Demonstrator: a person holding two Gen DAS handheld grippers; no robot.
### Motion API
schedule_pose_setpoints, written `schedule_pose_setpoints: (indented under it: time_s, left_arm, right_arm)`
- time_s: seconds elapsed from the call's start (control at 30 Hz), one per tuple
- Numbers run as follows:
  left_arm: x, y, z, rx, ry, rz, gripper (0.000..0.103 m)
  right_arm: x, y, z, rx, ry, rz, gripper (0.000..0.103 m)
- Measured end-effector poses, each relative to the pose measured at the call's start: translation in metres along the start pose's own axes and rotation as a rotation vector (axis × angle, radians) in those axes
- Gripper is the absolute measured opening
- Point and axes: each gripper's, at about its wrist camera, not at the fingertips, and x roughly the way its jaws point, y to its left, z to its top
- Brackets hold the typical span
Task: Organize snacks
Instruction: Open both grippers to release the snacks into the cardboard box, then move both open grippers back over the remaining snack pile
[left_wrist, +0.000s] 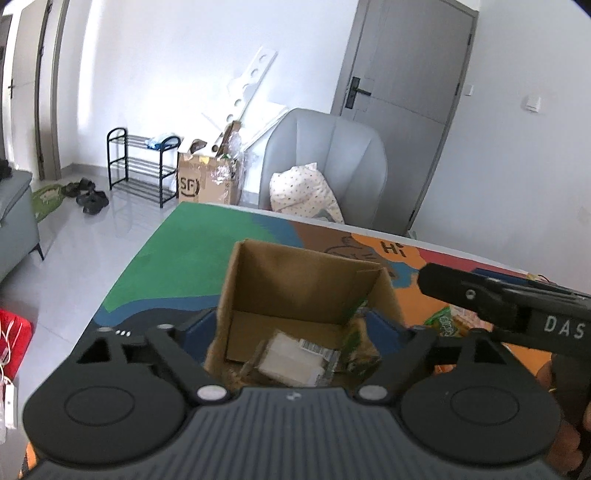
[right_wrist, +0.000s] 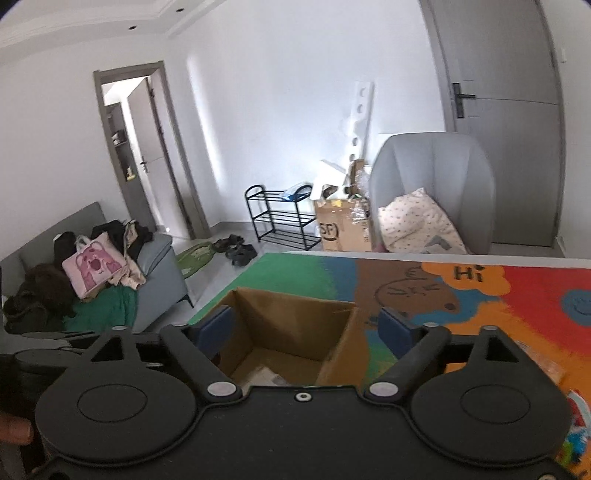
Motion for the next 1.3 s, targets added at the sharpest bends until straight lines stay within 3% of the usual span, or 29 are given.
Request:
schedule_pose_setpoints:
  time_s: [0.43,0.77,1.3]
  left_arm:
    - [0.003,-0.032,-0.013,0.053,0.025,-0.01,0.096]
    - [0.005,-0.058,-0.017,0.08,0.044,-0.057,0.096]
    - [0.013,-0.108,-0.028,0.13,0.083,-0.159,0.102]
  right_arm:
    - [-0.034,-0.047,-0.024,0.099,0.017,-0.108,0.097]
    - [-0.058,-0.071,-0.037,0.137,0.024,-0.147,0.103]
    - [-0.09,-0.11,-0.055,0.197,0.037,-0.222,0.103]
